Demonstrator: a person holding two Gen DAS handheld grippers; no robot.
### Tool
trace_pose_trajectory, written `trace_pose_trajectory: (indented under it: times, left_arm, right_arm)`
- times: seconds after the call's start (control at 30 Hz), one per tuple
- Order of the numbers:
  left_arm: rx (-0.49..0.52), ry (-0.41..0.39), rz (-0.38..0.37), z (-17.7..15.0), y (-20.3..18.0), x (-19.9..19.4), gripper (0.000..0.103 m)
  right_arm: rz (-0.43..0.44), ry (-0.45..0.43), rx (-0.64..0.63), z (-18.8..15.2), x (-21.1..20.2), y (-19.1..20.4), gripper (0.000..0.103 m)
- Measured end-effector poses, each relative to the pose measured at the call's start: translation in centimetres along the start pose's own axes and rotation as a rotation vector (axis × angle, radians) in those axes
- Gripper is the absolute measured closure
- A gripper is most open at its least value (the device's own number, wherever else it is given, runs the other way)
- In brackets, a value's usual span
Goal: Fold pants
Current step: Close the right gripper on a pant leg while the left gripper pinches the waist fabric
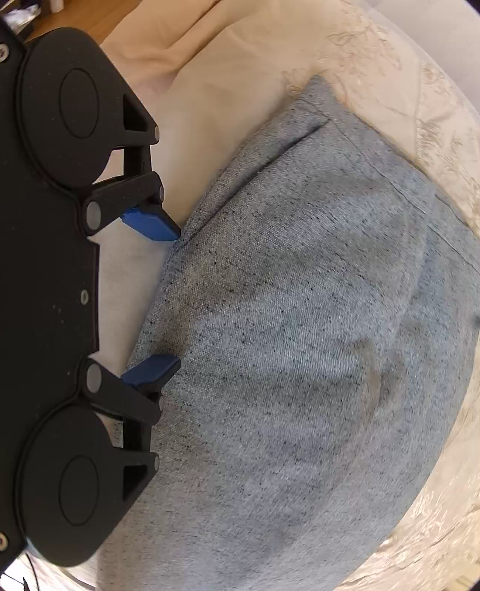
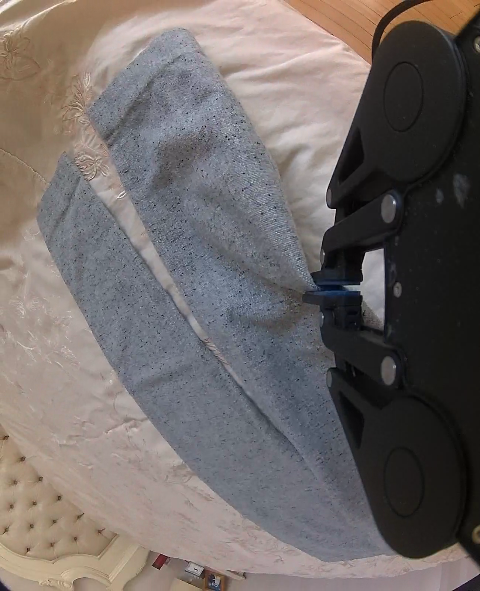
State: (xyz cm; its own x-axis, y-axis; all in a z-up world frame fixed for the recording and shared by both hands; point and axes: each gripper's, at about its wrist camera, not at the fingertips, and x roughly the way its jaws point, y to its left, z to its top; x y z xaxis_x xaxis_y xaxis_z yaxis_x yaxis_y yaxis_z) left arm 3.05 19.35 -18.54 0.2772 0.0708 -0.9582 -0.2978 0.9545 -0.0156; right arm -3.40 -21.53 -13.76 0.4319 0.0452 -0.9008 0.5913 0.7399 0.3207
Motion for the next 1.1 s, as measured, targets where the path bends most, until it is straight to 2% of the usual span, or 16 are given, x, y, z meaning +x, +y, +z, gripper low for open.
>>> trace_pose_trajectory:
  times: [0.17,0.27,0.3,0.33,0.37,0.4,0.43,0.5,0.6,0.7,0.87,1.03,1.1]
  left_arm:
    - [-0.016,-0.012,0.015,0.4,0.3,1.0,0.026]
    - [-0.081,0.005,-0.016,1.4,0.5,1.7,0.033]
    - [-0.097,0.008,-0.024,1.8,0.5,1.9,0.045]
    - [-0.103,0.008,-0.021,2.3,0.5,2.0,0.064]
    - [-0.104,-0.002,-0.009,2.7,0.4,1.8,0.076]
    - [-0.107,-0.008,-0.01,3.2,0.4,1.4,0.084]
    - [-0.112,-0.025,-0.015,3.5,0.5,0.6,0.087]
    - [-0.092,-0.072,-0.004,3.6,0.3,-1.5,0.088]
    - [-0.009,-0.153,0.03,2.7,-0.1,-5.3,0.089]
    - [0.022,-0.181,0.047,1.8,0.3,-7.6,0.089]
    - [0.064,-0.138,0.068,1.2,0.8,-7.0,0.088]
    - [0.065,-0.044,0.117,1.5,1.2,-3.1,0.084]
    - [0.098,-0.014,0.117,1.5,1.1,-2.8,0.082]
  right_arm:
    - [-0.007,0.001,-0.053,-0.2,-0.7,0.5,0.099]
    - [-0.008,0.007,-0.065,0.0,-0.5,0.6,0.099]
    - [-0.009,0.006,-0.07,0.0,-0.5,0.6,0.099]
    - [-0.011,0.007,-0.075,-0.1,-0.5,0.6,0.099]
    - [-0.015,0.01,-0.079,0.1,-0.1,0.6,0.099]
    - [-0.019,0.013,-0.085,0.0,-0.1,0.6,0.099]
    - [-0.021,0.012,-0.092,0.0,-0.1,0.6,0.099]
    - [-0.025,0.004,-0.109,-0.2,-0.7,0.8,0.099]
    - [-0.027,-0.004,-0.127,-0.4,-2.0,1.2,0.099]
    - [-0.029,-0.01,-0.152,-1.1,-3.7,1.4,0.099]
    - [-0.059,0.032,-0.173,-3.2,-4.0,0.7,0.099]
    - [-0.095,0.104,-0.16,-5.0,-1.3,-0.4,0.098]
    - [-0.138,0.156,-0.169,-5.3,0.4,-0.4,0.094]
